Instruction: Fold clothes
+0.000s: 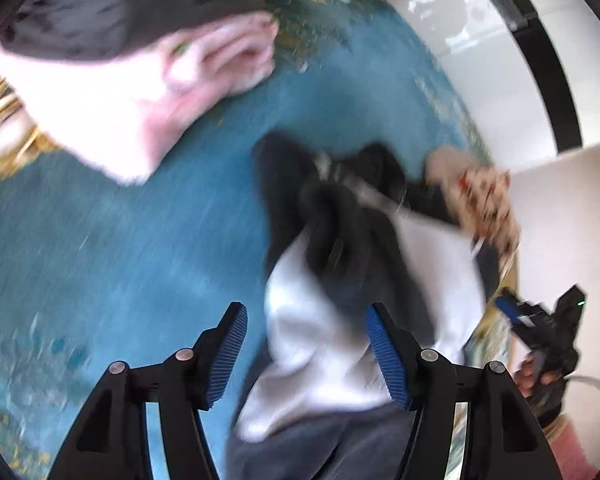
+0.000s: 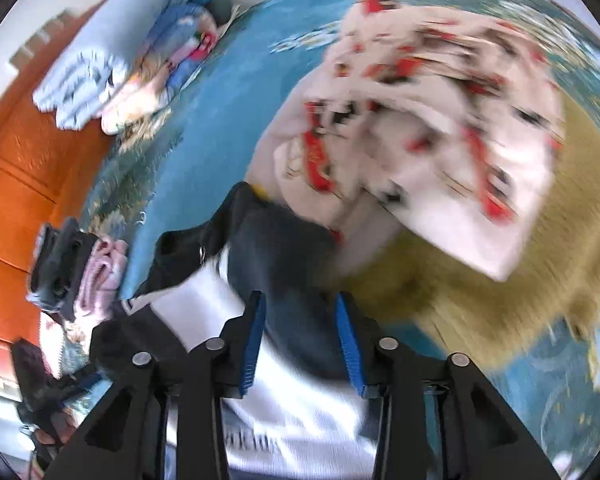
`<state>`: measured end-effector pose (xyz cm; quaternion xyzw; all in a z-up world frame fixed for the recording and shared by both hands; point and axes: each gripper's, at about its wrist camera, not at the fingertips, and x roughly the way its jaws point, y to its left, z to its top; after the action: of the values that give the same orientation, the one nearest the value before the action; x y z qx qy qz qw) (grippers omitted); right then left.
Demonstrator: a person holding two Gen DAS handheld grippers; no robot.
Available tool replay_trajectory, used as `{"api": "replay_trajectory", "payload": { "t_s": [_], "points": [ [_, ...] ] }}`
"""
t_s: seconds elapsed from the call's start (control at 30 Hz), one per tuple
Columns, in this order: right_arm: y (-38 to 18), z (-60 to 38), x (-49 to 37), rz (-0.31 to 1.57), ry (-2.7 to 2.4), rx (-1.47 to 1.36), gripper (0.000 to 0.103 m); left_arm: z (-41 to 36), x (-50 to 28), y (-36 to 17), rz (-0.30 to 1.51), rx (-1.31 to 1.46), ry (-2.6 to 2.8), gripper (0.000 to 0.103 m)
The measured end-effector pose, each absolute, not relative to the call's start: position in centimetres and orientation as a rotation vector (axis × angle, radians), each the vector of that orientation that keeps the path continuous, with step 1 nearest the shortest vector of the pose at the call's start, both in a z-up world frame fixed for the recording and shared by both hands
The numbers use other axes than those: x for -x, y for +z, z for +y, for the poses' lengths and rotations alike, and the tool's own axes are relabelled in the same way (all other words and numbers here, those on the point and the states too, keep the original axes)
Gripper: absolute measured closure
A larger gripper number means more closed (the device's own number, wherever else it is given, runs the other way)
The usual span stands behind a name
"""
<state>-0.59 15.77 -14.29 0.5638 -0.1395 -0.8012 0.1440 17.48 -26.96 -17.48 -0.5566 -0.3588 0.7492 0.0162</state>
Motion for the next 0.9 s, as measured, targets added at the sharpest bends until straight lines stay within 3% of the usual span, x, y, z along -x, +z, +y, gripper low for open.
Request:
{"api": "replay_trajectory", "payload": {
  "t_s": [0.4, 0.6, 0.8, 0.9],
  "points": [
    [-21.6, 27.3, -18.3, -0.705, -2.212, -2.042, 0.055, -21.7, -30.4, -21.0, -1.165, 2.005, 2.124, 0.037],
    [-22.9, 28.1, -20.1, -0.698, -2.149, -2.007, 0.054, -18.3, -35.0, -21.8, -1.212, 2.064, 2.125, 0.037],
    [-23.4, 28.0, -20.7, -0.630, -2.088, -1.976, 0.054, -17.1, -37.3, -22.2, -1.435, 1.971, 2.154, 0.039],
    [-23.6, 28.0, -20.8, -0.623, -2.062, -1.983, 0.063, -18.1, -38.5, -23.4, -1.746, 1.856, 2.034, 0.039]
  ]
}}
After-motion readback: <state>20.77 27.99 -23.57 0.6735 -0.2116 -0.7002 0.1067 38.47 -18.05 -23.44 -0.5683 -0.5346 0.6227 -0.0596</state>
